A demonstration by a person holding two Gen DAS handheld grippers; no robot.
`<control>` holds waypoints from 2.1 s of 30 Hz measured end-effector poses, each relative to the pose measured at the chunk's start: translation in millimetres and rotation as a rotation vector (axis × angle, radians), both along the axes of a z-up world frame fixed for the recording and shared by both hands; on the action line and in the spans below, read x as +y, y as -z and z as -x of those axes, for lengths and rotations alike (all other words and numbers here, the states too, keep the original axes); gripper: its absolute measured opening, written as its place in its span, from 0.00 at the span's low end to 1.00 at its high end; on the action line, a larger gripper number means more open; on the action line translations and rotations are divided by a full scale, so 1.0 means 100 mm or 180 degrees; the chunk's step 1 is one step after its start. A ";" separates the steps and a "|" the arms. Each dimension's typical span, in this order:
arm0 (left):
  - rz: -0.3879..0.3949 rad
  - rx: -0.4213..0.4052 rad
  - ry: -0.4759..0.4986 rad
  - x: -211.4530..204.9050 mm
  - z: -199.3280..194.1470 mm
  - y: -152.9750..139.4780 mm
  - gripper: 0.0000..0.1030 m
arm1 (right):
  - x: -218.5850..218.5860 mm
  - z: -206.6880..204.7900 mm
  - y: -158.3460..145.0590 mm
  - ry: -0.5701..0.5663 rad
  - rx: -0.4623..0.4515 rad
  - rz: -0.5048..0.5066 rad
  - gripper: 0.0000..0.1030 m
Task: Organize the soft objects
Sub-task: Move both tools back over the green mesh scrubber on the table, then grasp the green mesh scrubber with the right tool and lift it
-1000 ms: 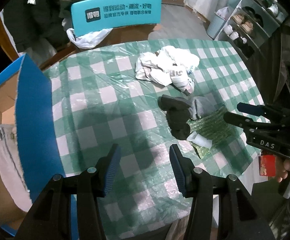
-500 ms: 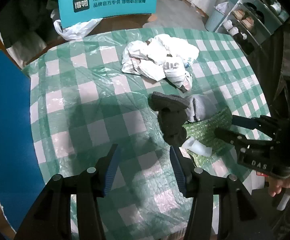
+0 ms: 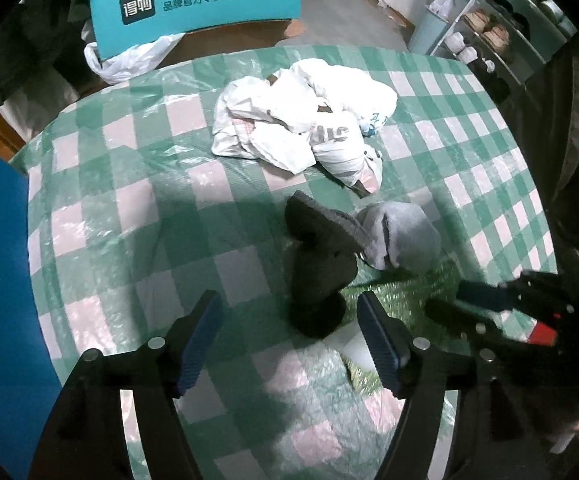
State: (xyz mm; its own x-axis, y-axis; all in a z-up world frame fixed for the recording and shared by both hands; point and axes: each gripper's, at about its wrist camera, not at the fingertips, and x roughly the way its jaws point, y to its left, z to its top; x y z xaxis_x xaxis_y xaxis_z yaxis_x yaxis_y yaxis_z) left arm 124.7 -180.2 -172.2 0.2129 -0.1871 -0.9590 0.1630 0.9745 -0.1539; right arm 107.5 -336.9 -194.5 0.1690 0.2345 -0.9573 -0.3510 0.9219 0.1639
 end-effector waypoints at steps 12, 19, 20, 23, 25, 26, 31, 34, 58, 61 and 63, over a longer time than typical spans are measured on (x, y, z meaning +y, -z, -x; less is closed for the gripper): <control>-0.0026 -0.0029 0.0032 -0.10 -0.12 0.15 0.59 | -0.04 0.07 0.00 -0.0034 0.0151 -0.0158 0.21; -0.0118 -0.0080 0.0173 -0.17 -0.11 0.16 0.23 | -0.09 0.06 -0.03 0.0052 0.0102 -0.0148 0.42; -0.0108 -0.0083 0.0165 -0.16 -0.10 0.16 0.23 | -0.09 0.06 -0.04 0.0063 0.0092 -0.0145 0.46; -0.0092 -0.0084 0.0139 -0.11 -0.09 0.14 0.22 | -0.07 0.07 -0.08 0.0048 0.0037 -0.0155 0.49; -0.0092 -0.0102 0.0104 -0.07 -0.08 0.10 0.22 | -0.03 0.07 -0.10 0.0017 -0.0012 -0.0178 0.52; -0.0095 -0.0106 0.0090 -0.04 -0.08 0.09 0.22 | -0.01 0.06 -0.10 0.0004 -0.0037 -0.0167 0.54; -0.0117 -0.0127 -0.0014 0.12 -0.05 0.04 0.22 | 0.12 0.05 -0.08 -0.0075 -0.0125 -0.0091 0.54; -0.0101 -0.0114 -0.0072 0.23 0.00 0.02 0.22 | 0.24 0.05 -0.03 -0.0169 -0.0167 0.0018 0.54; -0.0026 -0.0115 -0.0336 0.87 0.38 -0.18 0.22 | 1.08 0.25 0.01 -0.0787 -0.0152 0.0165 0.54; -0.0030 -0.0142 -0.0324 0.89 0.41 -0.21 0.22 | 1.12 0.26 -0.01 -0.0786 -0.0170 0.0193 0.54; -0.0040 -0.0152 -0.0314 0.90 0.43 -0.22 0.22 | 1.09 0.25 -0.02 -0.0735 -0.0165 0.0213 0.54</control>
State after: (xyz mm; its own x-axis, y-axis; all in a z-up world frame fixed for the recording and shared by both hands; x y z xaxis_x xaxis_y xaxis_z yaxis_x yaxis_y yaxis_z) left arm 81.4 -89.9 -150.5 0.2753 -0.1509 -0.9494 0.0730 0.9880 -0.1359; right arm 82.2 -228.3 -192.2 0.1674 0.2090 -0.9635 -0.5599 0.8245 0.0816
